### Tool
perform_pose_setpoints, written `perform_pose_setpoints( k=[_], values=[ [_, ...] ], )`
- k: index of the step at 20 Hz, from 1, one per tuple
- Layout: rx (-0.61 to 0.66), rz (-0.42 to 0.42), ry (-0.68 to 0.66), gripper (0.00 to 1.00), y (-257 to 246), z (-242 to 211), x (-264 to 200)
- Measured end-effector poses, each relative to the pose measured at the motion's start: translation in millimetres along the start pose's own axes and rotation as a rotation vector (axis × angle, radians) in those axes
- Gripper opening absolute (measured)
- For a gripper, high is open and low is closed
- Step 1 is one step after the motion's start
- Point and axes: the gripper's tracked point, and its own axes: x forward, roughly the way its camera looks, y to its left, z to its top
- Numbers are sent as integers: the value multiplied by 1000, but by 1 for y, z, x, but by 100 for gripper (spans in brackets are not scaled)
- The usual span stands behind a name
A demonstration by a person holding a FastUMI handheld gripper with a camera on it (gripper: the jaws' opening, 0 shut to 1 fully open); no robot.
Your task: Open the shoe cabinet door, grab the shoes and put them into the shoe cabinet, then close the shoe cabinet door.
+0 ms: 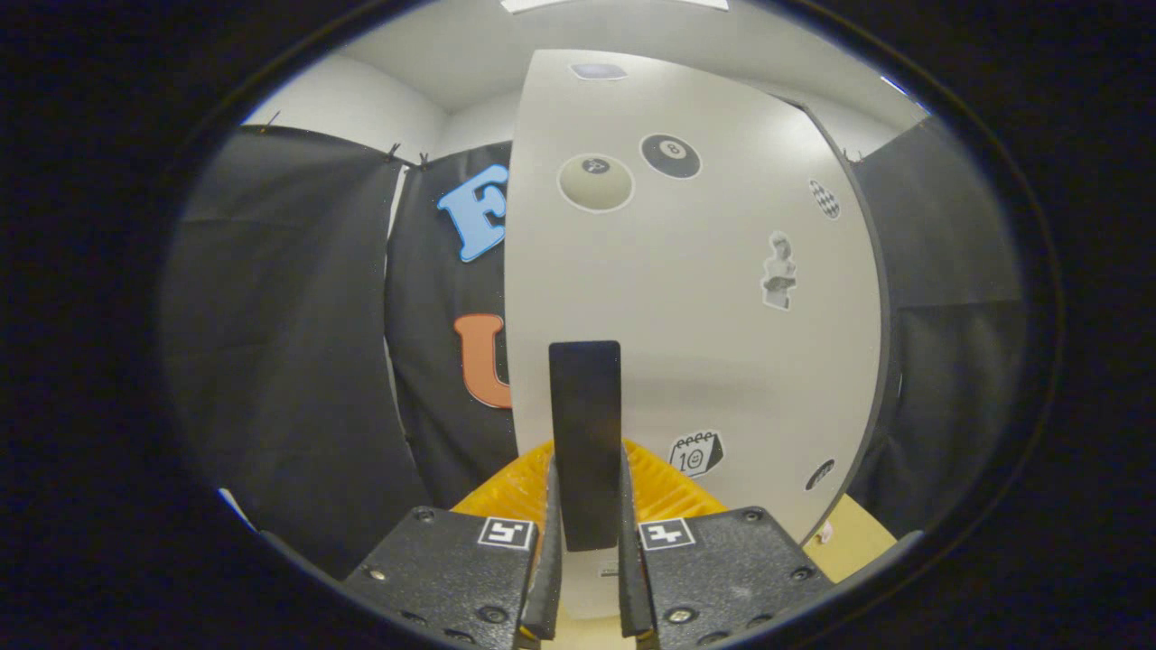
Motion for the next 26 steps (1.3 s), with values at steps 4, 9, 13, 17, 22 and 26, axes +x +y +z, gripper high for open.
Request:
perform_pose_setpoints(
  k=[4,9,13,17,22,26],
  values=[
    [-27,32,1,29,-9,-1,-18],
    [-24,75,33,29,-21,-1,-47],
    [-21,99,55,29,-30,0,-58],
    [-30,121,75,27,-40,-1,-77],
    [-50,134,72,25,-61,1,-104],
    [-48,125,61,22,-88,1,-129]
  ],
)
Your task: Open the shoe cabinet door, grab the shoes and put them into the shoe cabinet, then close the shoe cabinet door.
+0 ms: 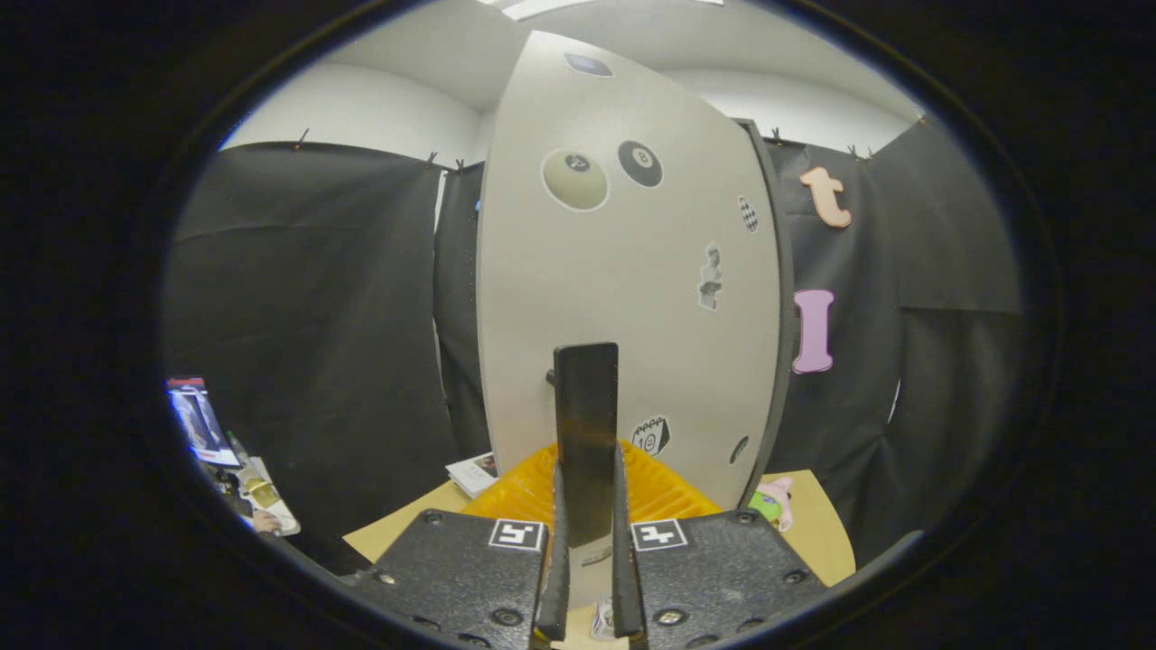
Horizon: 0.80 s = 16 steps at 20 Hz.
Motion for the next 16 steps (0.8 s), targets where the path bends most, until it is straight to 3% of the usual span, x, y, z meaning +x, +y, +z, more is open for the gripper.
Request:
perform_pose_setpoints(
  k=[5,11,16],
  values=[
    [-14,-35,-27,20,-34,-2,-34],
    [-40,-139,-68,16,-88,-3,-69],
    [-85,-322,-91,8,-149,-5,-92]
  ],
)
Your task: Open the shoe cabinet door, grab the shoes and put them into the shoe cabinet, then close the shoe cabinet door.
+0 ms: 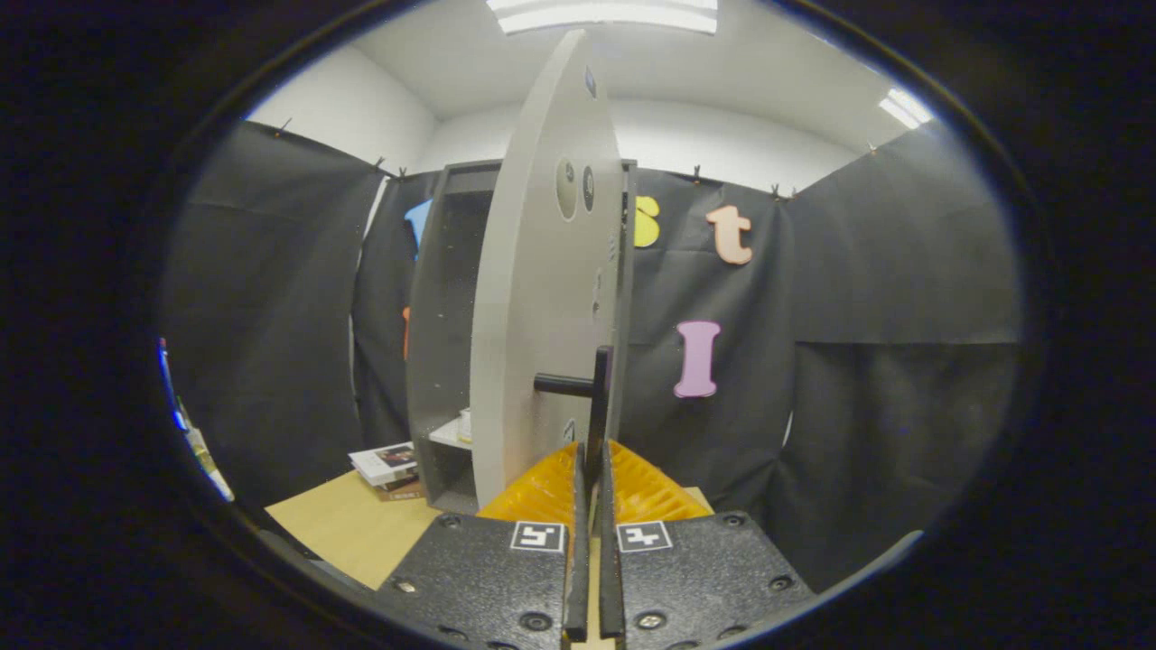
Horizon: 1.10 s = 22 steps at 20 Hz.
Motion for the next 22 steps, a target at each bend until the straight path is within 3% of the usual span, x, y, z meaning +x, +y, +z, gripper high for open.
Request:
perform_pose_setpoints(
  k=[2,8,12,15,17,22],
  values=[
    [15,-50,-4,5,-26,-3,6],
    [163,85,-6,5,-46,-12,6],
    [130,27,39,9,-47,-37,6],
    [94,-5,-15,11,-45,-35,-22],
    [116,11,-34,18,-34,-42,-40],
    [102,-10,-71,84,-8,-58,-81]
  ],
)
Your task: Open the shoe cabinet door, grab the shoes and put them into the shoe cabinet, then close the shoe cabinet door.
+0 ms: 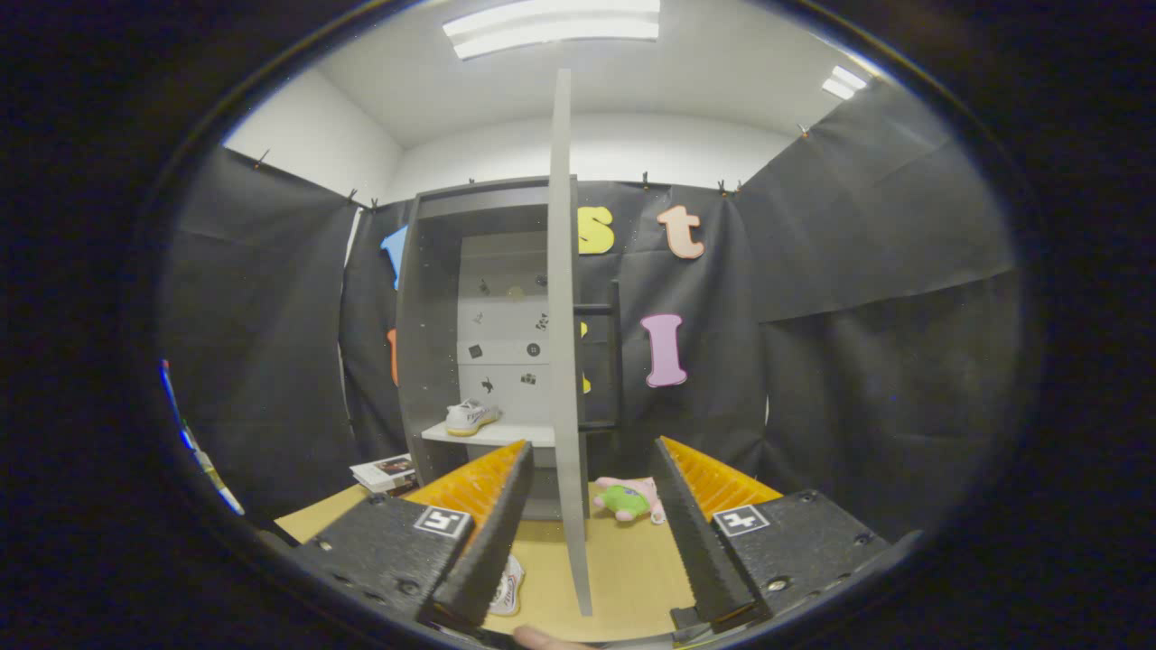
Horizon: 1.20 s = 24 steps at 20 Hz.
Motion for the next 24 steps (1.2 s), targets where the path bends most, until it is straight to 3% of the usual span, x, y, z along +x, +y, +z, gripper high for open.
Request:
perform_pose_setpoints(
  k=[2,9,14,24],
  values=[
    [-37,34,-18,100,23,-8,-18],
    [-52,141,26,100,108,-66,-19],
    [-6,135,65,100,135,-121,4],
    [-22,228,278,100,186,-280,66]
  ],
)
